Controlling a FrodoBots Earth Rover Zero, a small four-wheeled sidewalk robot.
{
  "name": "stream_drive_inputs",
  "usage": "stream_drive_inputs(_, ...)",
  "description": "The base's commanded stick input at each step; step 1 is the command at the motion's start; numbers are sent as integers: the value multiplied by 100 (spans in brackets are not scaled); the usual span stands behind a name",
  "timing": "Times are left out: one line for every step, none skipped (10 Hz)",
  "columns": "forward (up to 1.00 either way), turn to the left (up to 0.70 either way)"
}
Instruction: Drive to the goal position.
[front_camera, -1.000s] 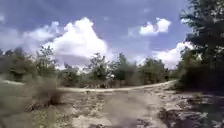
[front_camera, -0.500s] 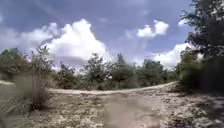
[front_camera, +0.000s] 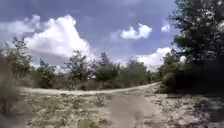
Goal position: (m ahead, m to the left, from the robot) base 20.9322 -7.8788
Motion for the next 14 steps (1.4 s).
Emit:
stream_drive_inputs(70, 0)
stream_drive_inputs(70, 0)
stream_drive_inputs(70, 0)
stream_drive_inputs(70, 0)
stream_drive_inputs(70, 0)
stream_drive_inputs(70, 0)
stream_drive_inputs(70, 0)
stream_drive_inputs(70, 0)
stream_drive_inputs(70, 0)
stream_drive_inputs(70, 0)
stream_drive_inputs(70, 0)
stream_drive_inputs(70, 0)
stream_drive_inputs(70, 0)
stream_drive_inputs(70, 0)
